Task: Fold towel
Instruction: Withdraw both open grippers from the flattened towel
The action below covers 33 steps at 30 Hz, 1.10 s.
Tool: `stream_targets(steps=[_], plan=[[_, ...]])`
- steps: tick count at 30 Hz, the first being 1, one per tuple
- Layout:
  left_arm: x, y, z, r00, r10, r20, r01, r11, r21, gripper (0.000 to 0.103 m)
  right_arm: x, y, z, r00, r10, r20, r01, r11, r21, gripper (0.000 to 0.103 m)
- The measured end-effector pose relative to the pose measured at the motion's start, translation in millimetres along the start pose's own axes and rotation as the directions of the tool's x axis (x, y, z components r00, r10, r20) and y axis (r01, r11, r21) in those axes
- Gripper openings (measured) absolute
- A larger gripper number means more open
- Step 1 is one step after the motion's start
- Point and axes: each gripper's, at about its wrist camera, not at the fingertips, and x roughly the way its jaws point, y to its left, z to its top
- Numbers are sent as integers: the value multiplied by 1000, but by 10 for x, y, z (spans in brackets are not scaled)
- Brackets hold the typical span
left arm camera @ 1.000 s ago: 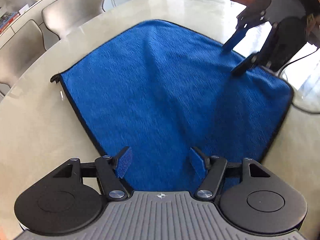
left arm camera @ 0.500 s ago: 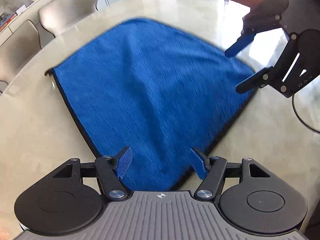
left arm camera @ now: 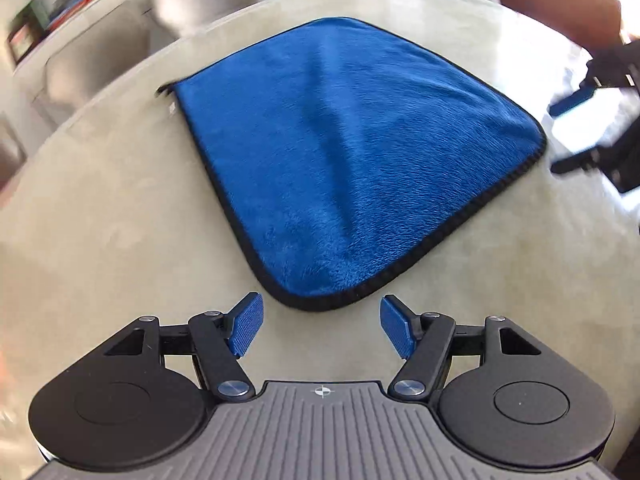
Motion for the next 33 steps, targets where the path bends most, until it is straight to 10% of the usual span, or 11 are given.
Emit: stream_targets(steps=[10,24,33], plan=[[63,149,84,998,-50,-45,43,986,-161,69,152,17,73,999,-30,32,26,992,125,73],[4,-154,-11,993,16,117,-40,980,197,69,272,123,110,999,-9,34,5,994,111,74],[-64,-334,-133,991,11,134,-89,800,593,57,297,128,145,1000,5,23,-7,995,96,75]])
